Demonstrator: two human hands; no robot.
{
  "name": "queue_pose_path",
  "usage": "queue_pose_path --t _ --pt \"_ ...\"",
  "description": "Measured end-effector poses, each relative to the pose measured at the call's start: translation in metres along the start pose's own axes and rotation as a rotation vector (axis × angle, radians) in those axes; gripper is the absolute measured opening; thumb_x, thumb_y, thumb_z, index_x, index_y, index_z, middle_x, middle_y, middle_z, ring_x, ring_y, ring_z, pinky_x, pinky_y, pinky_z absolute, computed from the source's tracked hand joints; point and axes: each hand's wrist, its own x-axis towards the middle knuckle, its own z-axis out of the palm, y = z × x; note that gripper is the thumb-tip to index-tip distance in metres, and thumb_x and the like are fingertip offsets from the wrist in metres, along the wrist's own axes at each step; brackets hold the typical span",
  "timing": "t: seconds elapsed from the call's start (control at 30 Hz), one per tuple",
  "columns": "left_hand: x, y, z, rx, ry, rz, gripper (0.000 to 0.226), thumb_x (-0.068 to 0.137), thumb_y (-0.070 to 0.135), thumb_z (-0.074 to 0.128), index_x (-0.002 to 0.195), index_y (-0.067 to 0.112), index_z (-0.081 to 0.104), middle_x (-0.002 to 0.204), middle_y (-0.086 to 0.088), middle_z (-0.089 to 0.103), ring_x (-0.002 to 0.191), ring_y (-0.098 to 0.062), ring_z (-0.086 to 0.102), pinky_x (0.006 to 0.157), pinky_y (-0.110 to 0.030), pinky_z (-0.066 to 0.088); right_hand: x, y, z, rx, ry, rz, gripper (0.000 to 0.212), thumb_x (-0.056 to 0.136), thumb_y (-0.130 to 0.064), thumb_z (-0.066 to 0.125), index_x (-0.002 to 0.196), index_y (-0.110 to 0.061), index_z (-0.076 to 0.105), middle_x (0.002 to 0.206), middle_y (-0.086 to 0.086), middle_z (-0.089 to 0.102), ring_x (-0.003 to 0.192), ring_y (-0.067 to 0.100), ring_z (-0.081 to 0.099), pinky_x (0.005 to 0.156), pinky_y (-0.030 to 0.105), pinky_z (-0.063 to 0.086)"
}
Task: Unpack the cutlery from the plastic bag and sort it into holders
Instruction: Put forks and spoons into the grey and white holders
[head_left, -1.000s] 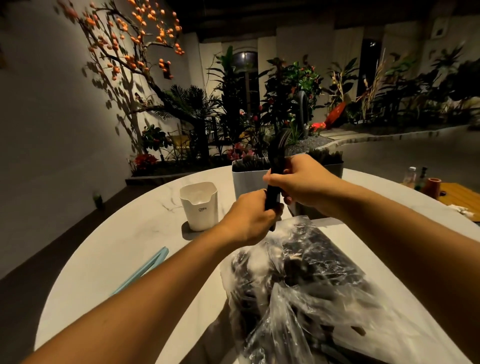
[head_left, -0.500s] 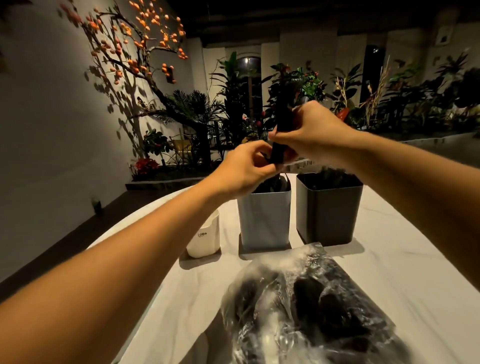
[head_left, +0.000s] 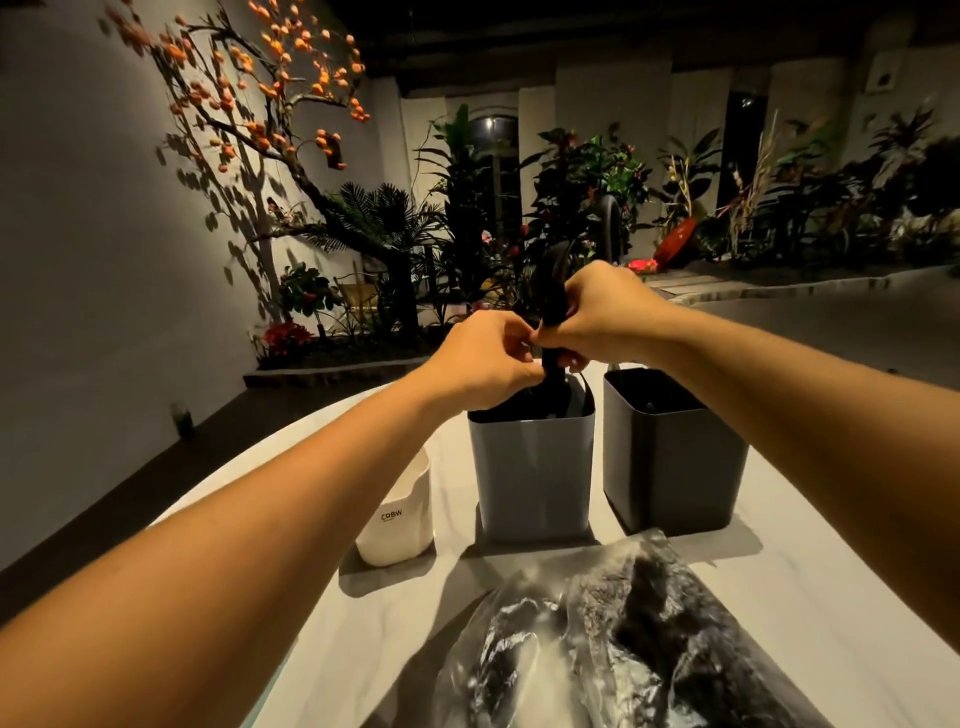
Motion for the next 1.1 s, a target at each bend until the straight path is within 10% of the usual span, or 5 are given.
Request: queue_pose_path --t 0.27,0.43,0.67,1.1 --pt "0.005 -0.009 0.006 0.125 -0.019 -0.093 0.016 0.092 0.016 0.061 0.106 0.011 0.065 0.096 -0.011 0.069 0.092 -0.03 0.066 0.079 -0.042 0.056 0.012 0.013 0.015 -0.024 -0.132 0.052 0.031 0.073 -0.033 0.086 0.091 -0.012 0.073 0.077 0.006 0.071 0.052 0.011 0.061 0.043 0.018 0.045" --pt "0.005 -0.009 0.005 0.145 0.051 -0.078 0.043 0.094 0.007 0.054 0.136 0.017 0.055 0.122 -0.003 0.062 0.111 -0.023 0.059 0.096 -0.039 0.052 0.01 0.016 0.011 0.034 -0.142 0.01 0.038 0.082 -0.045 0.075 0.101 -0.013 0.069 0.088 0.008 0.072 0.058 0.014 0.064 0.044 0.018 0.046" --pt "-0.001 -0.01 0.013 0.153 0.21 0.144 0.027 0.092 0.006 0.064 0.114 0.02 0.073 0.106 0.001 0.071 0.099 -0.015 0.064 0.095 -0.034 0.053 0.001 0.022 0.012 0.061 -0.036 -0.034 0.002 0.088 -0.019 0.075 0.089 -0.018 0.076 0.079 0.001 0.073 0.067 0.011 0.071 0.054 0.018 0.053" --pt "-0.03 0.003 -0.005 0.095 0.27 0.001 0.059 0.082 -0.014 0.038 0.127 0.018 0.06 0.11 0.002 0.068 0.109 -0.018 0.06 0.096 -0.037 0.05 -0.025 0.009 -0.002 0.146 0.042 -0.008 0.022 0.095 -0.009 0.051 0.093 -0.014 0.073 0.087 0.009 0.073 0.066 0.02 0.072 0.044 0.019 0.047"
